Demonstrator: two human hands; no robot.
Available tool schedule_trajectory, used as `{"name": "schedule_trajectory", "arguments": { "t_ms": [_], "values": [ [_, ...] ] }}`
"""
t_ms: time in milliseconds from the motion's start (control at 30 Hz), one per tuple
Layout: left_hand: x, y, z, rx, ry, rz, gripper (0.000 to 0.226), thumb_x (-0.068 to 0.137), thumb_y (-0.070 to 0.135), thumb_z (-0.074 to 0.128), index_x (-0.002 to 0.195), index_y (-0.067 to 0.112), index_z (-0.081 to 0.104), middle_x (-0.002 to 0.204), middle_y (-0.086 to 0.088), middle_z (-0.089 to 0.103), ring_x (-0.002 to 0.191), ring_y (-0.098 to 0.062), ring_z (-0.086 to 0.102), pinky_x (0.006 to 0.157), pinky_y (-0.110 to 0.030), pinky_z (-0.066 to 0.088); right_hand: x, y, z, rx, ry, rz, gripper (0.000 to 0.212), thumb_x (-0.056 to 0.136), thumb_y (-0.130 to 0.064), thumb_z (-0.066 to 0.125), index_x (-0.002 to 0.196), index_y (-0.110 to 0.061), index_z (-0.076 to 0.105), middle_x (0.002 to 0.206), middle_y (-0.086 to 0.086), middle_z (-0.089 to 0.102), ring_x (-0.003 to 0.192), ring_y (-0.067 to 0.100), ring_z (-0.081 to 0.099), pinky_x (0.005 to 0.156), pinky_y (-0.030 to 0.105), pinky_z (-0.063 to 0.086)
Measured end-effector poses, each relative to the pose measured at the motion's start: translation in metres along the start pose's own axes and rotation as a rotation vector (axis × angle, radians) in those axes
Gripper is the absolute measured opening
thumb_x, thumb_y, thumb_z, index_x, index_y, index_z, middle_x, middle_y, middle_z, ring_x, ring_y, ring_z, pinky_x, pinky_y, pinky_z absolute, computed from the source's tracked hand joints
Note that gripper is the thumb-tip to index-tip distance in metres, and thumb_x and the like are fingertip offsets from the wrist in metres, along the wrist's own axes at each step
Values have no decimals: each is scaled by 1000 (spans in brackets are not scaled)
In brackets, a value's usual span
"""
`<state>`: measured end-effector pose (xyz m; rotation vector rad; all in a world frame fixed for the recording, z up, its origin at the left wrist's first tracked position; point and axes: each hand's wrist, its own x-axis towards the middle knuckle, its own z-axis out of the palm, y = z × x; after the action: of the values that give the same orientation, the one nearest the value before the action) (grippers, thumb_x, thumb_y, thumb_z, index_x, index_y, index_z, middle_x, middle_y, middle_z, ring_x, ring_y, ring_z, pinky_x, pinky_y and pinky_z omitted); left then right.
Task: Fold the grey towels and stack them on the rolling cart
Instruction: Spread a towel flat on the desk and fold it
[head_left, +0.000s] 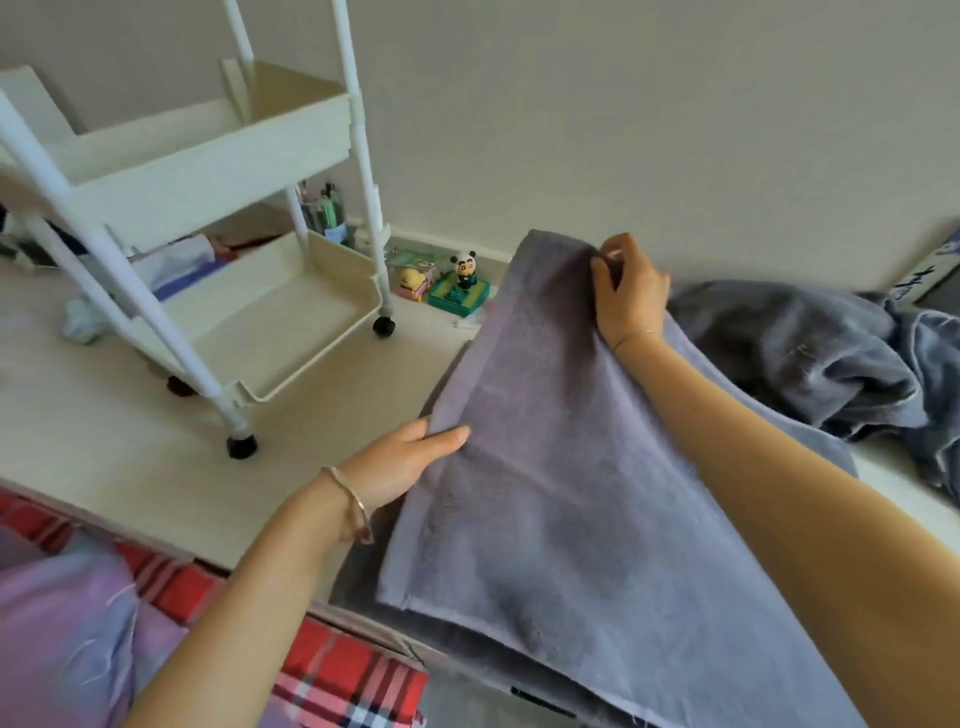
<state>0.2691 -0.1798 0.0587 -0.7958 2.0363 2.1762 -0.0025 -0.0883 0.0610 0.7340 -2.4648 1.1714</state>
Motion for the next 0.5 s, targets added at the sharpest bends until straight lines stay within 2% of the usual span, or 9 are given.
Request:
{"name": "schedule_trajectory", "arguments": {
  "t_ms": [67,133,200,267,333,400,500],
  "values": [
    [10,-26,-27,131,104,-80,15,96,16,51,94,14,65,91,-5,70,82,-18,65,81,-30,52,-8,2,34,-133,-147,8,17,92,-20,51,105,-12,59,102,12,68,102,32,57,87,34,30],
    [27,-60,-46,424,186,-120,11,95,15,52,95,9,62,98,-13,66,89,-20,60,83,-32,47,-26,13,70,-282,-309,39,18,93,-22,50,105,-14,60,104,14,67,104,34,55,86,35,31],
    [40,-89,-54,608,213,-149,13,93,18,55,90,7,60,96,-14,66,91,-24,60,76,-30,43,-45,28,93,-374,-425,104,18,94,-24,48,105,-16,59,105,14,67,105,33,55,87,35,30],
    [49,-107,-56,650,245,-167,24,92,23,56,71,13,50,72,-5,58,75,-23,55,64,-29,36,-59,40,109,-387,-467,170,17,95,-24,47,105,-17,58,107,12,66,106,31,55,91,35,29],
    [53,-114,-55,622,302,-133,36,92,24,56,61,17,38,58,1,41,58,-17,41,55,-29,28,-64,47,115,-367,-461,195,15,95,-24,47,105,-18,58,109,9,65,107,30,54,94,36,29],
    [54,-117,-55,591,336,-99,38,91,23,57,60,16,35,56,1,37,53,-14,33,53,-28,25,-63,49,119,-332,-452,195,15,95,-24,48,104,-18,58,108,8,65,107,29,54,96,35,29],
    [54,-121,-56,559,317,-77,22,89,22,59,71,15,49,66,-2,52,62,-19,47,59,-28,34,-55,43,118,-242,-403,174,16,96,-24,49,103,-16,59,101,9,68,100,32,57,95,34,30]
  ]
}}
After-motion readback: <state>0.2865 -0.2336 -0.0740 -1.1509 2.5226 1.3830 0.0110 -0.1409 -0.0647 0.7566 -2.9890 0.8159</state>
